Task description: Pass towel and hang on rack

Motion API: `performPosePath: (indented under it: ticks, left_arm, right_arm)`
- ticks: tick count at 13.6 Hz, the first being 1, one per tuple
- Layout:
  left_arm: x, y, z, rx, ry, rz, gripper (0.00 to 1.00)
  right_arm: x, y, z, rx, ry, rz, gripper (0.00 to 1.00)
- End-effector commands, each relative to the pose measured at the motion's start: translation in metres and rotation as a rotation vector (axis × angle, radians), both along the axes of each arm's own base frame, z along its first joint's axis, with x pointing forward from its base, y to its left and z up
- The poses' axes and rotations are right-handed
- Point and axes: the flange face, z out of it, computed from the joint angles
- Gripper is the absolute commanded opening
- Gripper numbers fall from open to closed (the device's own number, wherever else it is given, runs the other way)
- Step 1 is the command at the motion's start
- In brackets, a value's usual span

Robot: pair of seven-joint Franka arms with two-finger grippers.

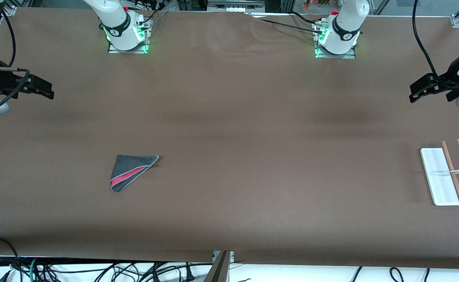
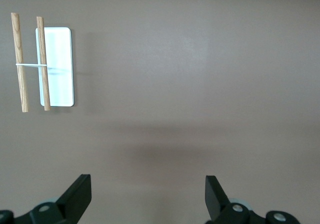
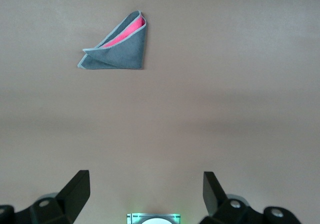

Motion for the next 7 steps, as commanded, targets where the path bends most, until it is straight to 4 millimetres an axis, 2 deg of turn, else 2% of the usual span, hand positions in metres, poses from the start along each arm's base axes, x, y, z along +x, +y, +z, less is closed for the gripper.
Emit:
performPosePath:
  ticks: [1, 7]
  left_arm:
    - [0.0012, -0.0040, 0.0063, -0.020, 0.002, -0.001, 1.00]
    - [0.0031, -0.0044, 0.0041, -0.010, 0.002, -0.005, 1.00]
  right_arm:
    - [-0.0016, -0.0025, 0.0014, 0.002, -0.003, 0.010, 1.00]
    - [0.0014, 0.0015, 0.0003, 0.007, -0.009, 0.012, 1.00]
